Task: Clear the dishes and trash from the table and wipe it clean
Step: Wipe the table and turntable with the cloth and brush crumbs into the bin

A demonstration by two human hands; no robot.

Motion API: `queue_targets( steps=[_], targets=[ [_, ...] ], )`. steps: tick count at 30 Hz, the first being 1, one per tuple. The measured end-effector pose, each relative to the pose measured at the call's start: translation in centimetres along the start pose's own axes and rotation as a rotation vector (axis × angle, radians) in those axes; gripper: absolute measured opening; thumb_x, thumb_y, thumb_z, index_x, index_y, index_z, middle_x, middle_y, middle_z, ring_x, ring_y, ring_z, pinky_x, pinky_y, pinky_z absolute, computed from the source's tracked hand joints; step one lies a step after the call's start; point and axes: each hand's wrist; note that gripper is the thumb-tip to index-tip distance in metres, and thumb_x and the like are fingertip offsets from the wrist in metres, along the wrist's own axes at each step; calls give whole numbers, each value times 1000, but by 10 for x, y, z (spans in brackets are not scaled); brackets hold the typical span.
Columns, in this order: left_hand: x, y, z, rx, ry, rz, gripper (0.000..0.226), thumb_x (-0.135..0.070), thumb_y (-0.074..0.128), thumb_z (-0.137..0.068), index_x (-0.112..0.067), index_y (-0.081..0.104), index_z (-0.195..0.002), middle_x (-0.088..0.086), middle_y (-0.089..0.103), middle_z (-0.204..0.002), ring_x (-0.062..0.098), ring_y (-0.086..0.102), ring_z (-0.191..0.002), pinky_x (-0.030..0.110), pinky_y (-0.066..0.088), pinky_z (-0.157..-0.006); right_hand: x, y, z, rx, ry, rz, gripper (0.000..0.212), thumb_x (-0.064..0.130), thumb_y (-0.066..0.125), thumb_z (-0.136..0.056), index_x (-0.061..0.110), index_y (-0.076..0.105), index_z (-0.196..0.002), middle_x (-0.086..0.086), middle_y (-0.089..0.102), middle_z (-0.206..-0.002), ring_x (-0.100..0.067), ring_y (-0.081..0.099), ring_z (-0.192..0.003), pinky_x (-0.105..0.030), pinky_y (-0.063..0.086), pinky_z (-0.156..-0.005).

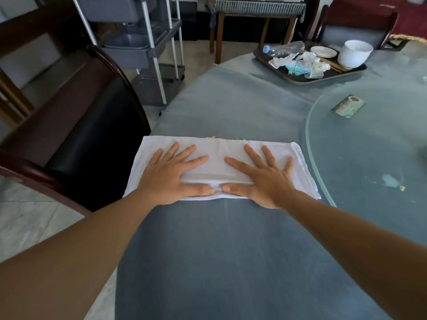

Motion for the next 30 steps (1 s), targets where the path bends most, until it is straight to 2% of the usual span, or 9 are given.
queue_targets(
  steps=[7, 16, 22, 30],
  targets=[
    [31, -17, -79, 20, 78, -10, 94, -105, 33, -59, -72, 15, -145, -31, -2, -165, 6, -13, -154, 45, -6, -125, 1, -16, -57, -3, 97, -4, 77, 104, 22, -66, 85, -9, -134, 23, -22, -168, -24, -25, -156, -76, -14, -113],
    [63, -42, -187, 69, 221, -18, 98, -105, 29, -58, -69, 13, -147, -29, -6, -165, 8, -16, -154, 47, -9, -124, -1, -40, -130, 5, 254, 0, 85, 107, 10, -57, 84, -11, -136, 25, -26, -166, -23, -24, -157, -75, -9, -115],
    [79, -52, -252, 66, 316, -23, 97, -105, 29, -59, -68, 14, -148, -27, -4, -166, 9, -14, -155, 47, -7, -125, -7, -53, -176, -7, 329, -1, 82, 104, 17, -64, 82, -11, -138, 24, -26, -166, -22, -24, -157, -75, -10, -116],
    [84, -61, -334, 88, 403, -31, 97, -106, 26, -60, -68, 14, -148, -27, -5, -166, 9, -13, -155, 48, -6, -125, -26, -67, -230, -53, 418, -1, 83, 105, 11, -60, 83, -14, -136, 23, -22, -168, -24, -19, -158, -78, -7, -115]
  ],
)
Point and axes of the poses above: each hand's wrist, its own z-axis away from the middle knuckle, its own y-axis out of the palm, x = y × z
